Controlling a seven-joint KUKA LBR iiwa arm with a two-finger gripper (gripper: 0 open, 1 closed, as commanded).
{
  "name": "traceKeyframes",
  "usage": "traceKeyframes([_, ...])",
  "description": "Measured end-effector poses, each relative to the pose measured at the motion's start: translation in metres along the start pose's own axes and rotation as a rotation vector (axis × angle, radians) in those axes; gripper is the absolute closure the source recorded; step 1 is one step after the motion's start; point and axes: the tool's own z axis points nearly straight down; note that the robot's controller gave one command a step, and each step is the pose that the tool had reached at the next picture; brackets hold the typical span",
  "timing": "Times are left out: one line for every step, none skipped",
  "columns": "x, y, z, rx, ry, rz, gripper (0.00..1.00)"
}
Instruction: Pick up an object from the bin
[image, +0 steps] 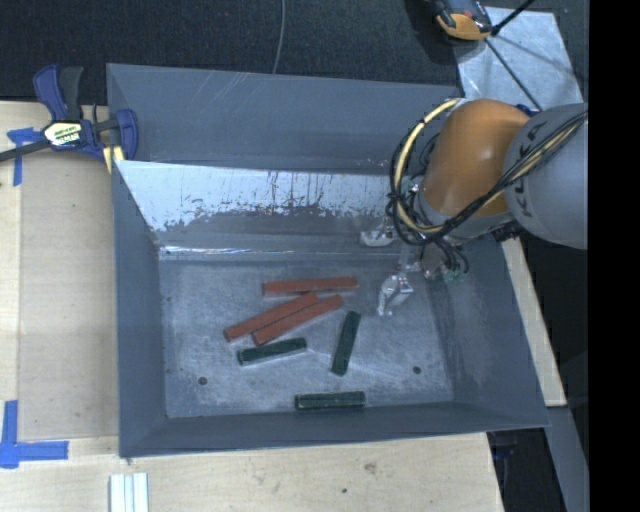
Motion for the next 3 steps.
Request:
traceKeyframes([-0.008,0.066,0.022,0.001,-0.016,-0.119,1.0])
traceKeyframes([-0.008,0.066,0.022,0.001,-0.016,-0.119,1.0])
traceKeyframes([0.003,0.057,-0.123,0.0,0.003,-0.08,1.0])
